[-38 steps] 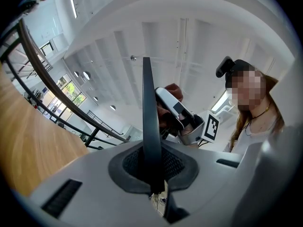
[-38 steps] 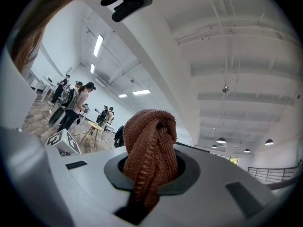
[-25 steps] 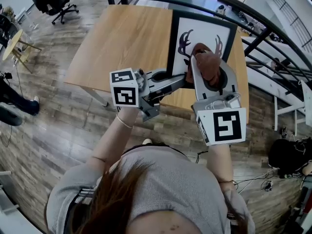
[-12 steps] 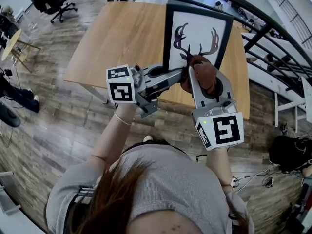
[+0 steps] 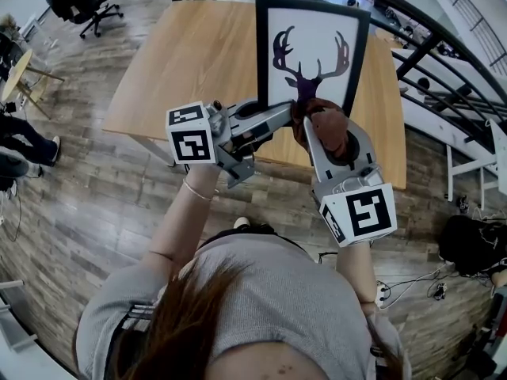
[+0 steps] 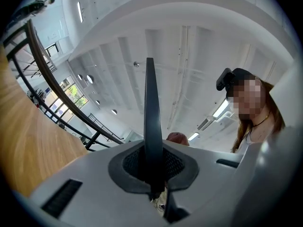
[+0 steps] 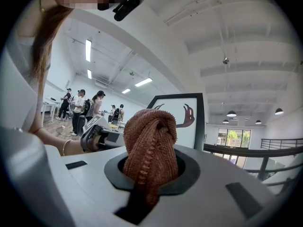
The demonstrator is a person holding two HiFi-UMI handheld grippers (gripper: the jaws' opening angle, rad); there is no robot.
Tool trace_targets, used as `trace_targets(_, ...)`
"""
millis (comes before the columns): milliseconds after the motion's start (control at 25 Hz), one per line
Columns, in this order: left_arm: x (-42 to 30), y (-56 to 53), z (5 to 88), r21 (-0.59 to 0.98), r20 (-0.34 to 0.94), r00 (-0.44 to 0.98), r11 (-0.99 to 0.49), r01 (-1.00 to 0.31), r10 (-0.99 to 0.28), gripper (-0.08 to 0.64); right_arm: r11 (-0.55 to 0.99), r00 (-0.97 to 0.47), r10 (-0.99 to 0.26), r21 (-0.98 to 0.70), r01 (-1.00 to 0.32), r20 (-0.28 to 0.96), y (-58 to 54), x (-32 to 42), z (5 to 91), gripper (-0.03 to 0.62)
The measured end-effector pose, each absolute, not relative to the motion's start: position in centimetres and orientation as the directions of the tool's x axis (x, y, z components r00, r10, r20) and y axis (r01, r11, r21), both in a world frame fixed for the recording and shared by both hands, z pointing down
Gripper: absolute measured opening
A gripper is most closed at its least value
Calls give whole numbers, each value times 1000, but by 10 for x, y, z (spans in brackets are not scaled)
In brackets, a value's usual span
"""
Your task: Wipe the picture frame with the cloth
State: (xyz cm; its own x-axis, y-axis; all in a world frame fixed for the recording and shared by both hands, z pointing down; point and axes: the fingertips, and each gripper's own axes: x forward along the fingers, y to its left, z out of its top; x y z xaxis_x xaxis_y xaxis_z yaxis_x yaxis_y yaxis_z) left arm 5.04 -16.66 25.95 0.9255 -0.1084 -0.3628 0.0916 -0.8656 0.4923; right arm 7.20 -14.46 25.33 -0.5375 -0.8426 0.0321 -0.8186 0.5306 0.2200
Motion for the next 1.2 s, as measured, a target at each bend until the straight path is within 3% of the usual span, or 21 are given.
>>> trace_targets(520, 48, -167, 258, 488, -358, 925, -870, 72, -124, 28, 554, -538, -832, 226, -801, 133, -134, 95, 270, 74)
trace_targets(800, 48, -158, 242, 499, -462, 880, -853, 157, -109, 28, 604, -565, -797, 238, -761, 215, -119, 110, 295, 74)
trace_targets(1040, 49, -162, 252, 476, -371, 919, -877, 62, -136, 28, 622, -623, -779, 198, -758, 65, -107, 113, 243, 74)
trace_targets(1200, 48, -166, 260, 475, -299, 945, -880, 27, -132, 28, 488, -525, -837, 223, -844, -155, -121, 129, 156, 74)
